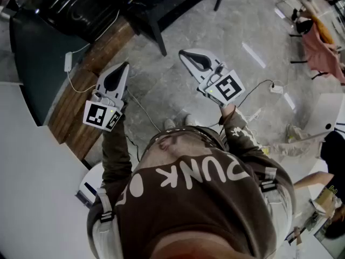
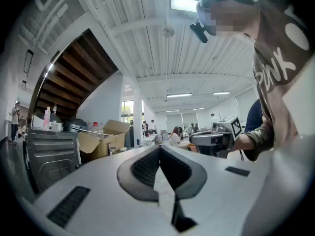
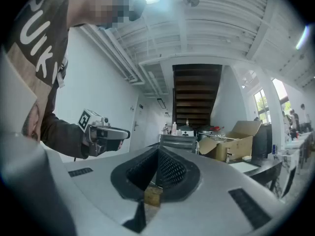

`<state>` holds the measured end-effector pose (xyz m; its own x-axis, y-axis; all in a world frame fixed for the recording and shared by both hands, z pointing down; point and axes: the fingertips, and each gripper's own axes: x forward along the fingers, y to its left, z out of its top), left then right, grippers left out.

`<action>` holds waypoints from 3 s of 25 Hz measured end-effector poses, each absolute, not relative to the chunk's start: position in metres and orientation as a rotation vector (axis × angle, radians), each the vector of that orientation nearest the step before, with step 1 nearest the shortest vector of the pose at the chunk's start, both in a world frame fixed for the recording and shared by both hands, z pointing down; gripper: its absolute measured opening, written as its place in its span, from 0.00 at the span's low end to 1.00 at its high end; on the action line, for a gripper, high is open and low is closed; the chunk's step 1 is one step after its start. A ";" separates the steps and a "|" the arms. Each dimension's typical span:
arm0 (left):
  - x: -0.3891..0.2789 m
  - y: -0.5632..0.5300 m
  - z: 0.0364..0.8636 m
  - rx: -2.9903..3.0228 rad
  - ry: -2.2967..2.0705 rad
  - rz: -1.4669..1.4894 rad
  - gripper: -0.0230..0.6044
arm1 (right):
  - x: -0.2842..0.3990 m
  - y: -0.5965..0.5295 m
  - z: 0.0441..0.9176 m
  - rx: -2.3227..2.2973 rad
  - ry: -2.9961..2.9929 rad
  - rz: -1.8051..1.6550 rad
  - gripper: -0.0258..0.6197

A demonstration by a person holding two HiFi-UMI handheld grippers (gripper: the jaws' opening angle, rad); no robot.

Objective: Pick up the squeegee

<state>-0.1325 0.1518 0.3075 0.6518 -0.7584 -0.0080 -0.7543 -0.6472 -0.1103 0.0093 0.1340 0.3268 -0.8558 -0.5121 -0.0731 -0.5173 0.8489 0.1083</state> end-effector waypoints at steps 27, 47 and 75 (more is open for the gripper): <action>-0.130 0.156 0.309 -2.761 1.264 -0.069 0.04 | 0.012 0.137 0.328 -0.828 2.969 0.171 0.09; -0.128 0.153 0.310 -2.766 1.259 -0.071 0.04 | 0.008 0.140 0.328 -0.758 2.998 0.173 0.45; -0.102 0.153 0.309 -2.755 1.275 -0.099 0.04 | 0.029 0.140 0.336 -0.747 3.017 0.164 0.96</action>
